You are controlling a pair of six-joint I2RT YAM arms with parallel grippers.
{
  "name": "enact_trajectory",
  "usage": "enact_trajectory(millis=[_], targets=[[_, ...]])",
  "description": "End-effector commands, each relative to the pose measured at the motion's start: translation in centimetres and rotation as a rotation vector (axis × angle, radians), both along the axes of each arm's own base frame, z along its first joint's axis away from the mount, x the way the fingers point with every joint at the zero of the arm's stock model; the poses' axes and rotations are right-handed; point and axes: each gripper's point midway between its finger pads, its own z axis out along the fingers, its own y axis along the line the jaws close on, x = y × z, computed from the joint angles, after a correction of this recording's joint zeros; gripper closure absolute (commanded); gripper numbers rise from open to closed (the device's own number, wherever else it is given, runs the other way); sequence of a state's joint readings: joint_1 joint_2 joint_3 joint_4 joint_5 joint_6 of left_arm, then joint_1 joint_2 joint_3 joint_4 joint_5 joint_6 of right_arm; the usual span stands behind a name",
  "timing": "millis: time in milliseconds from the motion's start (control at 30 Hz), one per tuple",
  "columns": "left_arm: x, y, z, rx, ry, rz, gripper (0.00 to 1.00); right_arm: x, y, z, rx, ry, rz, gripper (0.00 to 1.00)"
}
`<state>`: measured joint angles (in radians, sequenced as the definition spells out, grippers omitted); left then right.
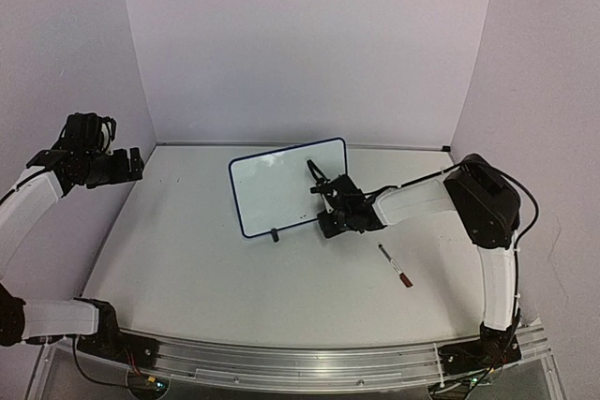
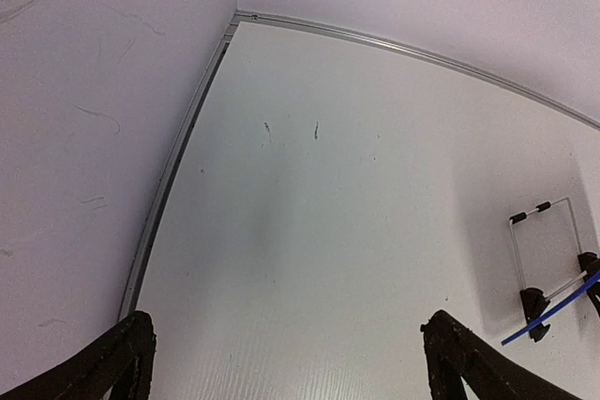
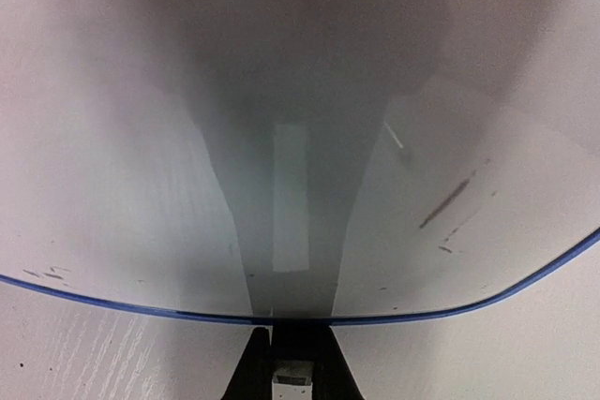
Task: Write a sentence on the whiteboard
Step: Move the whiteboard stand to the center of the board.
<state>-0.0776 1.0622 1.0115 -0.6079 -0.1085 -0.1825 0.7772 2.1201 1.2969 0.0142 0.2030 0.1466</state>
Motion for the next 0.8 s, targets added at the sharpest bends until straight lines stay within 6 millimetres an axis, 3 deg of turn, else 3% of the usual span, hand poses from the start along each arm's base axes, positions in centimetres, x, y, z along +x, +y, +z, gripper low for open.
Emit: enact_trajectory(millis=[0,200,367,767], targets=[[0.3,0.4,0.9,0.014,-0.041,0.015,0.00,-1.6,0.4,0.5,-0.010,-0.044,-0.038,1.00],[0.2,0.5,1.1,0.015,-0.049,0.018,0.00,-4.2,0.4,1.0,-0.025,-0.066,-0.081,1.00],[0.1,0.5,1.2,0.013,-0.055,0.019,0.00,-6.2,-1.0,0.9,-0.062,-0.042,-0.169,1.00],[0.1,0.3,0.9,0.000,-0.050,0.014,0.01,-10.5,-2.1,0.2,-0.083,0.006,-0.251,1.00]])
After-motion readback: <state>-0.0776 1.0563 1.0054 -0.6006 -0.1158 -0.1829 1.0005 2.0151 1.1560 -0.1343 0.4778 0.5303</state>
